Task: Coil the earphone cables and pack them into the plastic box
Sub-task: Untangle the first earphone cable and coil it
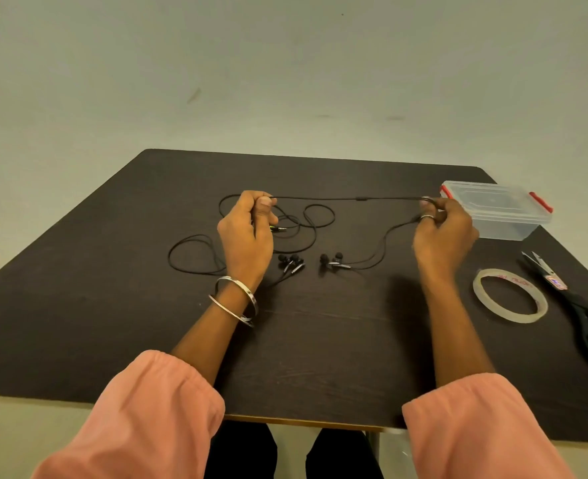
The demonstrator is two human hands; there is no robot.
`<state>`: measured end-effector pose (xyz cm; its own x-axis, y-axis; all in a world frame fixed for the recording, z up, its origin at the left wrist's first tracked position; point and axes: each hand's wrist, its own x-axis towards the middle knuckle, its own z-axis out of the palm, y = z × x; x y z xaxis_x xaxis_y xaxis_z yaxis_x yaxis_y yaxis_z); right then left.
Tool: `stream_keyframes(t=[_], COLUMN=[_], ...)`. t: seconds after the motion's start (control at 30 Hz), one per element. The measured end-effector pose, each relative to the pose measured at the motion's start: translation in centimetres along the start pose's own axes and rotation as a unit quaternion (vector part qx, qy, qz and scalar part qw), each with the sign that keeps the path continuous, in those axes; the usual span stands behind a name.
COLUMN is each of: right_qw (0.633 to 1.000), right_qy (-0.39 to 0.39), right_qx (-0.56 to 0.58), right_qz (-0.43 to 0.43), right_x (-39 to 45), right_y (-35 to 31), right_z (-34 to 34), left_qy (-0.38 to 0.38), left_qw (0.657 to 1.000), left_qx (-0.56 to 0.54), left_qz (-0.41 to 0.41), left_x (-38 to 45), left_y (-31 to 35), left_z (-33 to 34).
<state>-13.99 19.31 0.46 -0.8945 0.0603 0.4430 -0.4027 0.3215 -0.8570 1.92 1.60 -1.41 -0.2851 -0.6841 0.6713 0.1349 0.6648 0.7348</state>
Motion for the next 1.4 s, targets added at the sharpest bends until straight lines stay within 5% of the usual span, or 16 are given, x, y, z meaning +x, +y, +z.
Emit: stream_keyframes(t=[0.27, 0.63, 0.83, 1.13, 1.23, 1.4], right_qw=[0.983, 0.961, 0.992, 0.962, 0.938, 0.870], right_qy=[0.040, -0.006, 0.012, 0.005, -0.096, -0.365], right_qx=[0.179, 0.044, -0.070, -0.270, -0.322, -0.221], right_qz=[-0.005, -0.271, -0.108, -0.024, -0.089, -0.248], right_x=[0.1, -0.5, 0.6, 0.8, 0.1, -2.8], right_y=[-0.7, -0.3, 0.8, 1.2, 0.1, -2.3], right_z=[-0.4, 0.2, -0.6, -1.8, -1.9, -1.2], left_qy=[-0.037, -0.028, 0.028, 0.104, 0.065, -0.011], left_qw=[0.999, 0.999, 0.999, 0.994, 0.995, 0.994], left_qx=[-0.017, -0.013, 0.014, 0.035, 0.066, 0.082], left_qz=[0.006, 0.015, 0.013, -0.028, 0.027, 0.074], left_x=[-0.3, -0.3, 0.3, 0.7, 0.3, -0.5], left_y=[-0.1, -0.1, -0.6, -0.6, -0.1, 0.6], left_z=[0.3, 0.3, -0.2, -0.8, -0.9, -0.2])
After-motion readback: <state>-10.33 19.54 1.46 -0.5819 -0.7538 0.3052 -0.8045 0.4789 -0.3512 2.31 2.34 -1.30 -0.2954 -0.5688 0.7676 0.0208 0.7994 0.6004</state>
